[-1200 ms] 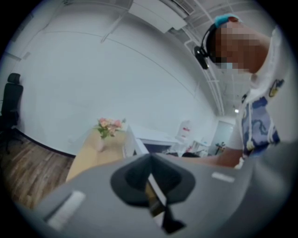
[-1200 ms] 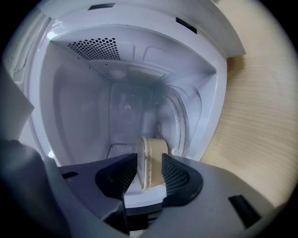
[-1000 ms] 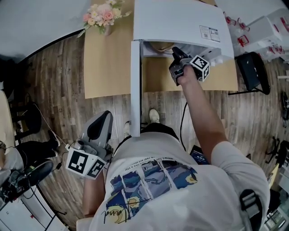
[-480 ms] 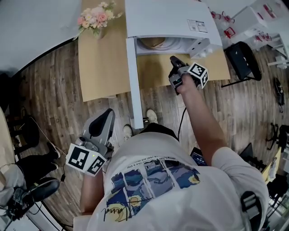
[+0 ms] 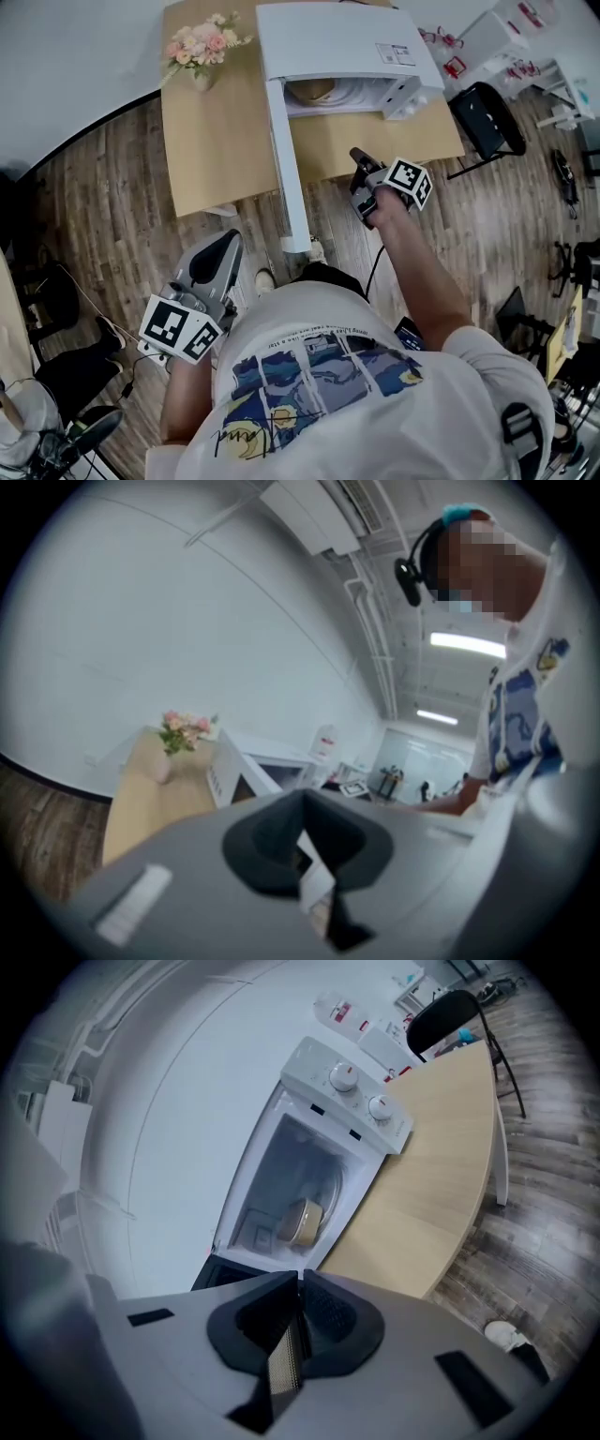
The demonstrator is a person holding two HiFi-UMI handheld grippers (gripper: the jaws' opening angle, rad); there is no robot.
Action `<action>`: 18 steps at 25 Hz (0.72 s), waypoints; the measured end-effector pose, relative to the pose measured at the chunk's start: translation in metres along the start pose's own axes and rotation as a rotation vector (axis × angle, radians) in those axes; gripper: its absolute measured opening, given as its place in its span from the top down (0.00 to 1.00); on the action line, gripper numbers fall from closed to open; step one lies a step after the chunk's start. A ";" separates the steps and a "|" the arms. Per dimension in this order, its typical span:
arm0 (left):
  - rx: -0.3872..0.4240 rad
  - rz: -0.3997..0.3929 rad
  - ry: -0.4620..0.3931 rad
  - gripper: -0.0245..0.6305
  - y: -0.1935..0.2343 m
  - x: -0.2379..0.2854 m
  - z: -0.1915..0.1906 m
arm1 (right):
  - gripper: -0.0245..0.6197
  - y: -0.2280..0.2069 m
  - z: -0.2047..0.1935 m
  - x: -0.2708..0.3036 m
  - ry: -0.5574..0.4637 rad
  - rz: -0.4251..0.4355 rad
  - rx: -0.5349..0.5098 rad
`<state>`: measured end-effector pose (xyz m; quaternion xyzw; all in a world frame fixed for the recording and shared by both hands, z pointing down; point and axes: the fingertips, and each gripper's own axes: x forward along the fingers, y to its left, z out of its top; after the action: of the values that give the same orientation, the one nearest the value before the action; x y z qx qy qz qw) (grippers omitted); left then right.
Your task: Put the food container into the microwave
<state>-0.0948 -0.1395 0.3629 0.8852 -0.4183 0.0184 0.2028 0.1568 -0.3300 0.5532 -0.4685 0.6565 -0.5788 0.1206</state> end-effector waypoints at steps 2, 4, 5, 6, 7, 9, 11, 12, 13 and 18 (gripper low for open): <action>0.003 -0.017 -0.003 0.95 0.000 -0.008 -0.001 | 0.94 0.007 -0.012 -0.012 0.001 -0.001 -0.037; 0.005 -0.033 -0.004 0.95 0.001 -0.016 -0.003 | 0.94 0.012 -0.021 -0.024 -0.011 -0.005 -0.070; 0.005 -0.041 -0.004 0.95 0.002 -0.020 -0.005 | 0.94 0.014 -0.024 -0.031 -0.020 -0.007 -0.082; 0.004 -0.048 -0.003 0.95 0.004 -0.025 -0.006 | 0.95 0.016 -0.028 -0.037 -0.029 -0.007 -0.090; 0.003 -0.054 -0.001 0.95 0.005 -0.029 -0.008 | 0.95 0.019 -0.033 -0.044 -0.036 -0.005 -0.098; 0.001 -0.065 0.005 0.95 0.008 -0.038 -0.013 | 0.95 0.025 -0.044 -0.058 -0.045 -0.002 -0.126; -0.004 -0.074 0.013 0.95 0.012 -0.046 -0.019 | 0.95 0.033 -0.057 -0.074 -0.049 0.003 -0.166; -0.008 -0.081 0.017 0.95 0.013 -0.050 -0.021 | 0.95 0.037 -0.063 -0.082 -0.052 0.006 -0.187; -0.012 -0.090 0.021 0.95 0.014 -0.053 -0.025 | 0.95 0.041 -0.069 -0.090 -0.055 0.010 -0.208; 0.004 -0.132 0.053 0.95 0.013 -0.059 -0.042 | 0.95 0.057 -0.098 -0.126 -0.071 0.026 -0.294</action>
<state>-0.1372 -0.0880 0.3942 0.9104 -0.3536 0.0295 0.2130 0.1277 -0.1778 0.4846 -0.4927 0.7356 -0.4578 0.0813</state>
